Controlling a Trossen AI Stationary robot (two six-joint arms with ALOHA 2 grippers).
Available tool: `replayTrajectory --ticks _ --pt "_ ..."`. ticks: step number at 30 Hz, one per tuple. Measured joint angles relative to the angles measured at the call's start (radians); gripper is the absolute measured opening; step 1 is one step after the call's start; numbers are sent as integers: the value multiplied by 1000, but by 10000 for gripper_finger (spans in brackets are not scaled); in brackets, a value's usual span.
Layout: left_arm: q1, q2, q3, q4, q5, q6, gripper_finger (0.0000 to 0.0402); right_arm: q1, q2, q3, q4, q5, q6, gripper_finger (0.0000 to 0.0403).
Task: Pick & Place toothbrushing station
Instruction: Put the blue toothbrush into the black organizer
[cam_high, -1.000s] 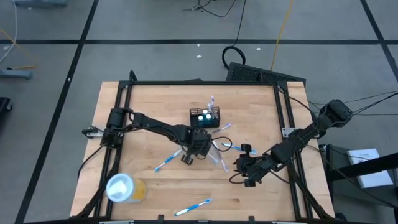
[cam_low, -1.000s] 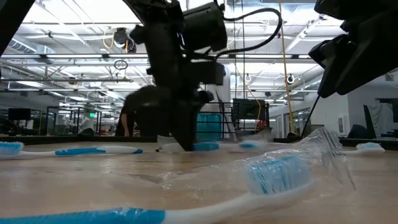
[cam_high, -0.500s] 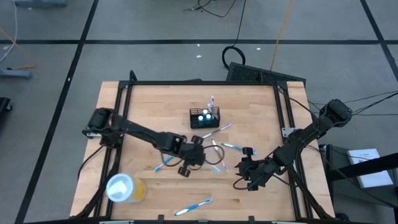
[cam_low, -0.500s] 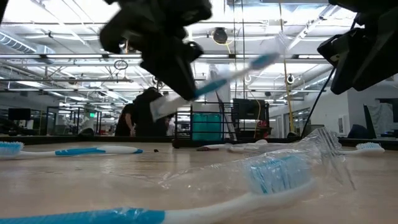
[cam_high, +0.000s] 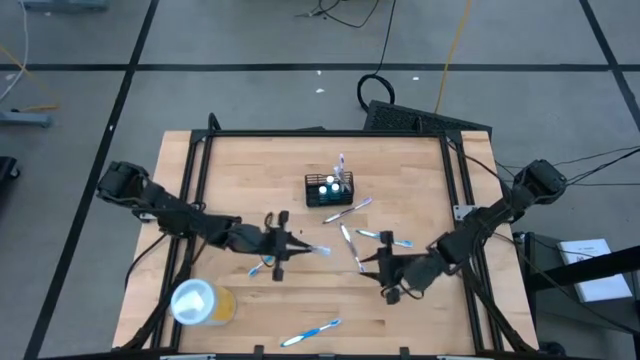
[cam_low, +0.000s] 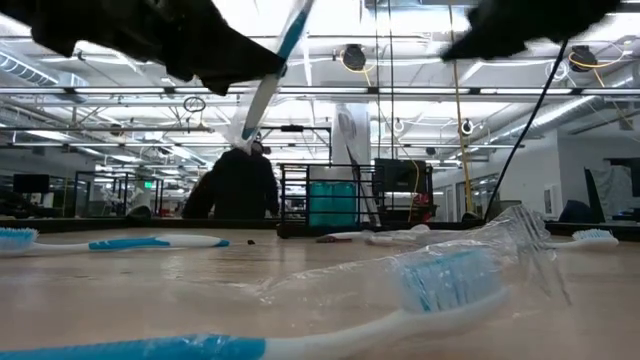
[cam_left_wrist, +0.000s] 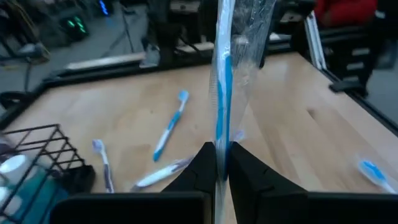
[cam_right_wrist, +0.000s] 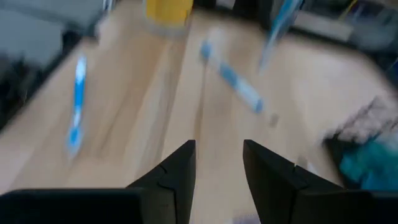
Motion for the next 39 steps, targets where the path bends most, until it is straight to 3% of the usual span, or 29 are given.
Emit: replayTrajectory --ticks 4,16,25,39 --pt "-9 0 -78 152 -69 18 19 -71 0 0 200 -9 -171 128" --pt "-20 2 -214 413 -158 74 19 -310 27 0 631 -308 -373 128" --pt "36 2 -280 650 -115 101 19 -342 149 0 758 -349 -385 128" --pt "81 2 -282 635 -56 76 19 -416 268 0 852 -399 -345 128"
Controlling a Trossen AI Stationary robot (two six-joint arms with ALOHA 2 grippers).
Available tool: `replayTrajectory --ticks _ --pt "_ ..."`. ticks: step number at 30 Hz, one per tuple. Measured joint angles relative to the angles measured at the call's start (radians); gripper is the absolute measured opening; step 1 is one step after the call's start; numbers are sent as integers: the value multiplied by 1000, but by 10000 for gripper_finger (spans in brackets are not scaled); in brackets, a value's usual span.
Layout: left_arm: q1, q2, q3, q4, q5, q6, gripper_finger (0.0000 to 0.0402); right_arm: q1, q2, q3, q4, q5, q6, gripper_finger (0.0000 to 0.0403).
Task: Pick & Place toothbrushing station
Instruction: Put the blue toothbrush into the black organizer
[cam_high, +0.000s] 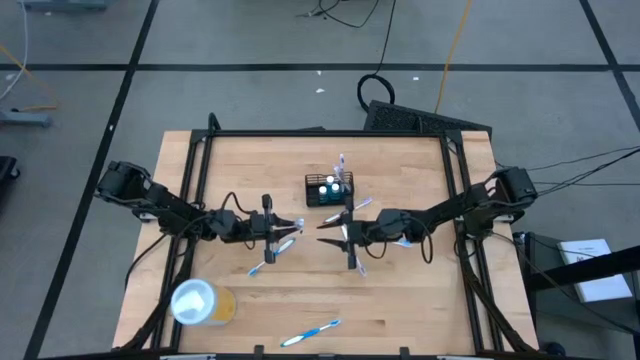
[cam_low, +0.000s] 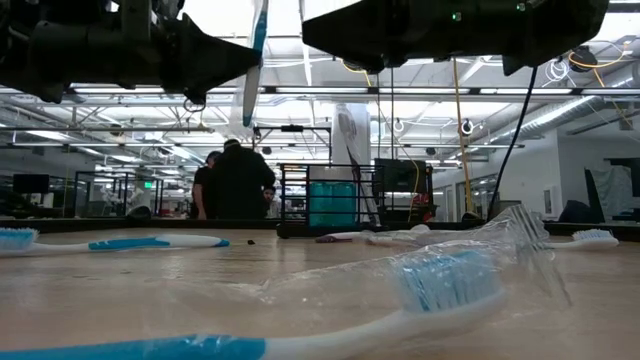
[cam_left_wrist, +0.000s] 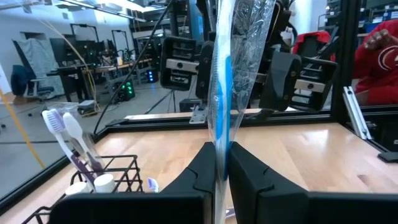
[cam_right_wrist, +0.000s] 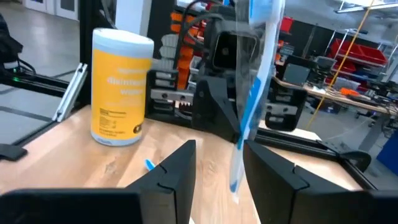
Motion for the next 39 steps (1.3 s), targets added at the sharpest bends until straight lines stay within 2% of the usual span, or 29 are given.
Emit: replayTrajectory --ticks 34,39 --pt "7 0 0 -7 15 -7 19 3 4 0 -13 -1 23 128" --pt "21 0 0 -8 17 -19 19 0 4 0 -34 -33 39 128"
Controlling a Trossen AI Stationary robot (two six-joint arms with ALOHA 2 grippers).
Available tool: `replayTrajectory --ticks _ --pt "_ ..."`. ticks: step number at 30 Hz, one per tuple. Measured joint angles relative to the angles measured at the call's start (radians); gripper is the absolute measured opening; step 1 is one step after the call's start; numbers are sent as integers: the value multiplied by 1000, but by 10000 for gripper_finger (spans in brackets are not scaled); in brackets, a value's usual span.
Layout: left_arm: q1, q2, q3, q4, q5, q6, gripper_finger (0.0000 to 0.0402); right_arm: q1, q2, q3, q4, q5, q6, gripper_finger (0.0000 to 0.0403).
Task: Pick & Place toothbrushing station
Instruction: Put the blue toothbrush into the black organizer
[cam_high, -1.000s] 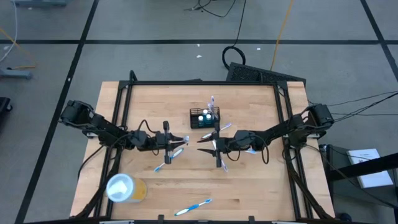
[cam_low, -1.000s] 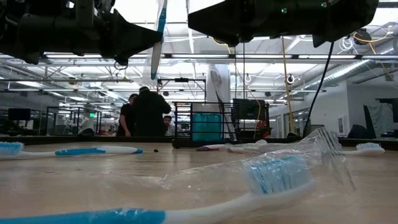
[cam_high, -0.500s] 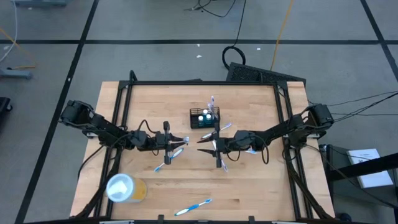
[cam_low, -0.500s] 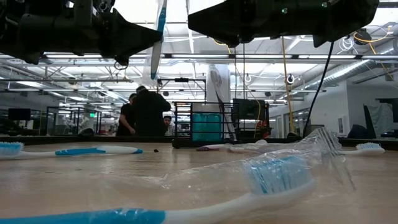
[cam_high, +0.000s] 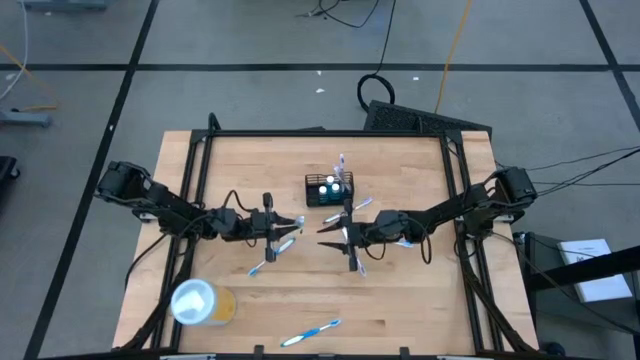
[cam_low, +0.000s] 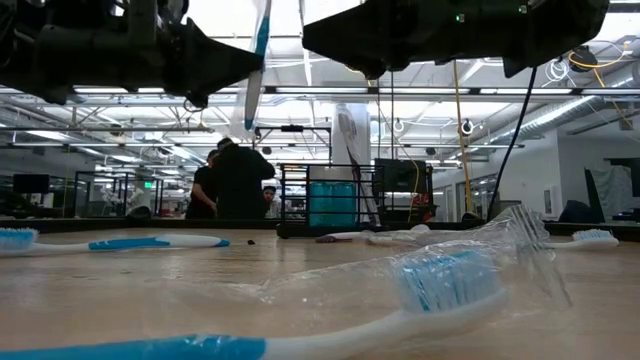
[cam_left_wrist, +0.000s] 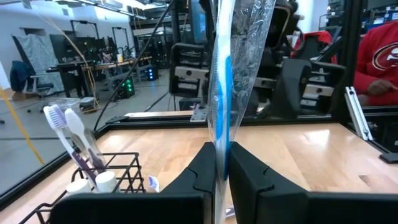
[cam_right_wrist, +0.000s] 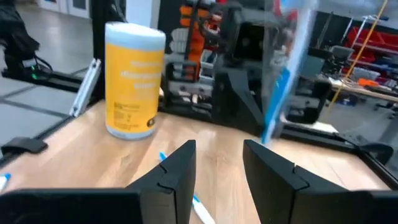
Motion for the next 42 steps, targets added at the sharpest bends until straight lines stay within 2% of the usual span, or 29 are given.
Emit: replayTrajectory --ticks 14,17,22,29,42 --pt "19 0 1 -17 10 -22 19 -101 0 18 103 -82 36 128" --pt "25 0 1 -21 24 -25 19 -126 0 49 74 -149 53 131" --pt "27 0 1 -41 26 -30 19 -142 0 107 -32 -173 65 160" --pt "27 0 1 -45 25 -32 19 -149 0 150 -51 -174 36 193" --pt "47 0 1 -53 34 -37 19 -149 0 196 -49 -179 14 173"
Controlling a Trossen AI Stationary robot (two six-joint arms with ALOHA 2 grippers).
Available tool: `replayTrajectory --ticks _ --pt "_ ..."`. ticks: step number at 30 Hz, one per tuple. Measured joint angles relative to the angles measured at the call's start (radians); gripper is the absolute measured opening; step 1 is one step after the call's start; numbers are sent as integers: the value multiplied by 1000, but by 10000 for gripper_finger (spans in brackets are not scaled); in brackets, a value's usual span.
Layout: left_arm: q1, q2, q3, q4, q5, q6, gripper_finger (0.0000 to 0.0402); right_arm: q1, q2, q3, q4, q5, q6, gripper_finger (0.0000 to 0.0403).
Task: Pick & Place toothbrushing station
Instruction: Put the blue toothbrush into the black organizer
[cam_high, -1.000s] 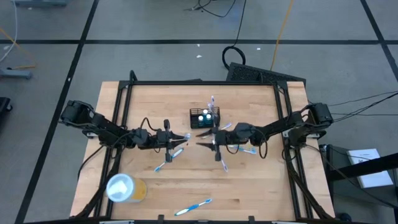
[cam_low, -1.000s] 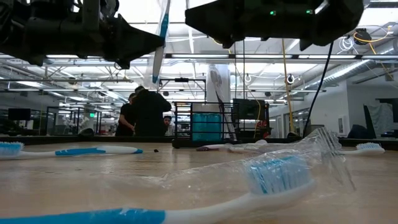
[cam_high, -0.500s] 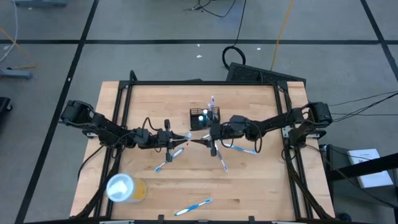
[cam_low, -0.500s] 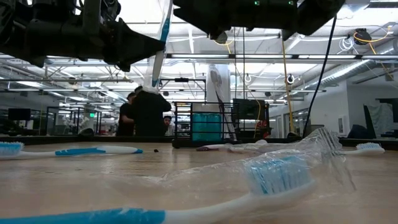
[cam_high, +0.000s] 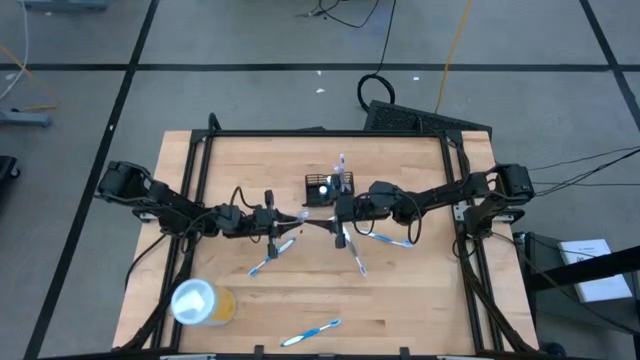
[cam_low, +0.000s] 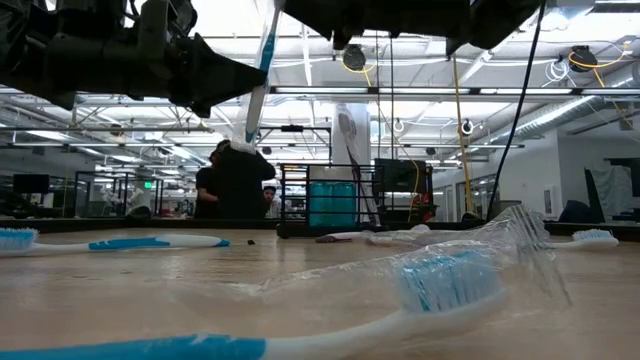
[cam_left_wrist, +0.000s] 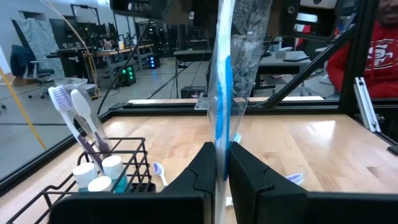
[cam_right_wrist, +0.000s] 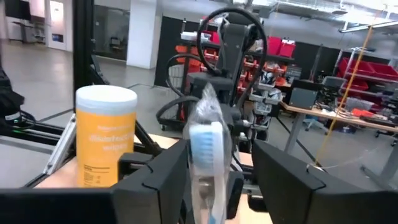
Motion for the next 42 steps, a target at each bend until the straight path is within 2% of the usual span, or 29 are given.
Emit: replayTrajectory --ticks 10,17,20,23,27,36,42 --pt "4 0 0 0 2 -7 19 -6 46 18 -3 -37 16 129" --pt "4 0 0 -6 5 -10 19 -14 177 133 4 -76 7 67" --pt "4 0 0 -7 5 -14 19 -14 185 151 -1 -78 -20 41" --pt "4 0 0 -8 11 -14 19 -14 181 156 -1 -100 -30 34" --pt "4 0 0 -12 14 -15 19 -10 141 156 -66 -101 -30 53" --pt "4 1 0 -17 14 -17 19 22 105 156 -218 -38 -59 162" --pt "4 1 0 -15 12 -17 19 43 72 156 -259 46 -99 181"
